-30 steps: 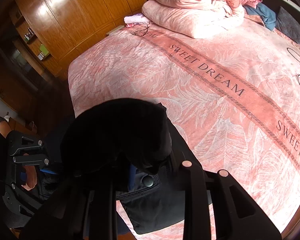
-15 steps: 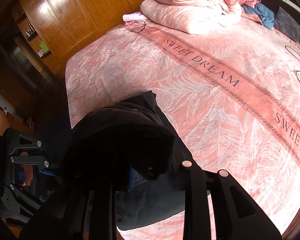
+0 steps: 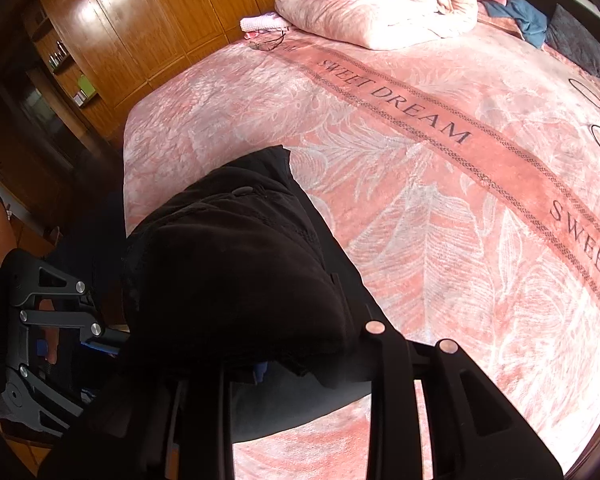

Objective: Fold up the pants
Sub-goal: 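Lift the pants with both grippers and fold them over onto themselves, then lower the folded pants onto the bed and open both grippers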

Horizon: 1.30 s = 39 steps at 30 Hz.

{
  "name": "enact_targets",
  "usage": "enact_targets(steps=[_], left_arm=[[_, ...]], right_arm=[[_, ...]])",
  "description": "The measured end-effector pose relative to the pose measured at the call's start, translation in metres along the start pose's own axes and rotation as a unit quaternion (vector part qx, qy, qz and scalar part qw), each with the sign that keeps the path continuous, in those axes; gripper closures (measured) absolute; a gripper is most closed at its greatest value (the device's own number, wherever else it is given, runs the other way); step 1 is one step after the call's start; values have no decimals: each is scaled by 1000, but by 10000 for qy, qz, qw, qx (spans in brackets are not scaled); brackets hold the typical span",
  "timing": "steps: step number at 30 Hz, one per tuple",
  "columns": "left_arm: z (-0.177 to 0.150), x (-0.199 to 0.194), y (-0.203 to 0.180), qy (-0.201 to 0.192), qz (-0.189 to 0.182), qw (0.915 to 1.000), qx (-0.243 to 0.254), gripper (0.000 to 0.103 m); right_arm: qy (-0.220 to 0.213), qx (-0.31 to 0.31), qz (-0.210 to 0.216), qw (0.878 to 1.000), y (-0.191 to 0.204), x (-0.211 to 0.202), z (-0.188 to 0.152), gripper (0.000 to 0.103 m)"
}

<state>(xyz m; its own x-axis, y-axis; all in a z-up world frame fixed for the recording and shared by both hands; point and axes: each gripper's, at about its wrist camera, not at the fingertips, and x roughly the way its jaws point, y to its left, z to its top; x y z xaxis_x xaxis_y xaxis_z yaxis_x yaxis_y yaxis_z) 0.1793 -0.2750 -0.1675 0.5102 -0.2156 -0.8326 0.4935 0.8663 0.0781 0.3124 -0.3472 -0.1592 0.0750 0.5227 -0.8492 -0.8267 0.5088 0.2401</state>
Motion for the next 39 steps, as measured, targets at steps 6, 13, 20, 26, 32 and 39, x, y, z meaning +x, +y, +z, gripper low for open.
enact_targets(steps=[6, 13, 20, 26, 32, 39], left_arm=[[-4, 21, -10, 190, -1, 9997, 129, 74], [-6, 39, -17, 357, 5, 9991, 211, 74], [-10, 50, -26, 402, 149, 9982, 426, 74], [-12, 57, -32, 448, 178, 9978, 461, 74], [-13, 61, -36, 475, 235, 9974, 490, 74], [-19, 56, -49, 391, 440, 9957, 718, 72]], right_arm=[[86, -24, -14, 10000, -12, 11, -18, 78], [142, 70, 40, 9999, -27, 22, -34, 78], [161, 162, 109, 9997, -37, 28, -47, 78], [190, 226, 141, 9995, -41, 31, -53, 78], [275, 342, 76, 9990, -44, 32, -57, 75], [382, 702, -184, 9966, -43, 27, -63, 72]])
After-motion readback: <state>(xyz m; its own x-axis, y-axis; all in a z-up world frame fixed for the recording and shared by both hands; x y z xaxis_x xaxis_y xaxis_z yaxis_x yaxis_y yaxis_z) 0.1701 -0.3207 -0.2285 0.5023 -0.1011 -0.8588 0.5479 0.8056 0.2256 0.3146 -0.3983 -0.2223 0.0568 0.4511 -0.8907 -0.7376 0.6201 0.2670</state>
